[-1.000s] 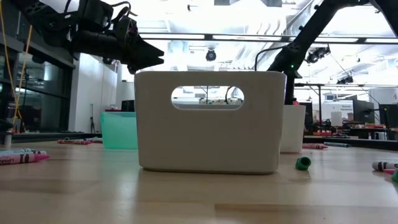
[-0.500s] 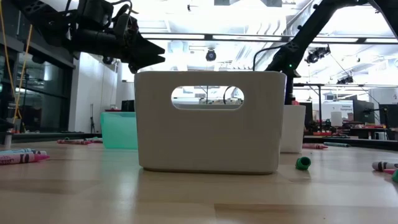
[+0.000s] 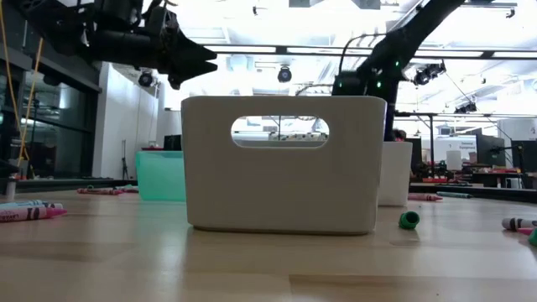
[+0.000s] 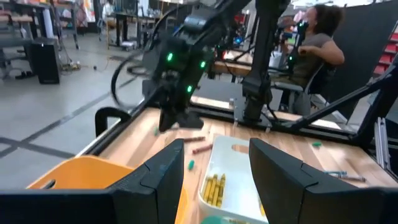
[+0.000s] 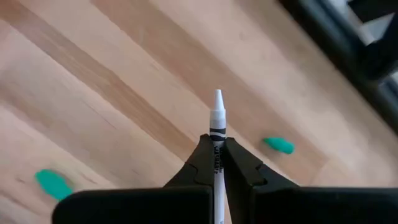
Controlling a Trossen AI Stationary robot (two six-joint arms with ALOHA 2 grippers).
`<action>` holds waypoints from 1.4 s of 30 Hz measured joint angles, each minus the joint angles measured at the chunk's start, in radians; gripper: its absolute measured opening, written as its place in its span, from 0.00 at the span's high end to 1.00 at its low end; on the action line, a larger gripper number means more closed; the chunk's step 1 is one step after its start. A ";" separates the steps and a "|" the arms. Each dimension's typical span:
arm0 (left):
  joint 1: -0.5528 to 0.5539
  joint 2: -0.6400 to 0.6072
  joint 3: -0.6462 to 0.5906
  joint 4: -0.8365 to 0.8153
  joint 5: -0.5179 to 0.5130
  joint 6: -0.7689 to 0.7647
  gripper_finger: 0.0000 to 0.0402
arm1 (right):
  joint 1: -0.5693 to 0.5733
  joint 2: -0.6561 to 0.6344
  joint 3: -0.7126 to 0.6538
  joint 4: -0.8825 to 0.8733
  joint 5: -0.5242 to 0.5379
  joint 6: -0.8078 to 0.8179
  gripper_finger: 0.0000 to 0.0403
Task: Sort crayons
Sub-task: Put the white crayon into the gray bin
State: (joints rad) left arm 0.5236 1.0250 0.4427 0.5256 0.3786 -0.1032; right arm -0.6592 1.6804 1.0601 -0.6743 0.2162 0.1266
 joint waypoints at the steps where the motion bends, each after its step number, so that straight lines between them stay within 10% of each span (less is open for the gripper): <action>1: 0.000 -0.012 0.000 -0.023 0.000 0.000 0.58 | 0.015 -0.021 0.000 0.001 0.007 0.004 1.00; 12: 0.000 -0.079 0.000 -0.185 -0.007 0.052 0.58 | 0.267 -0.380 -0.288 0.364 -0.003 0.128 1.00; 23: -0.010 -0.079 0.000 -0.061 -0.008 0.046 0.58 | 0.539 -0.483 -0.730 1.480 -0.042 0.096 1.00; 42: -0.086 0.083 0.000 0.222 0.001 0.122 0.58 | 0.562 -0.383 -0.591 1.507 -0.188 -0.079 1.00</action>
State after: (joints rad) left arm 0.4374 1.1080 0.4427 0.7478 0.3795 0.0184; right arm -0.0971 1.2976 0.4694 0.8330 0.0280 0.0473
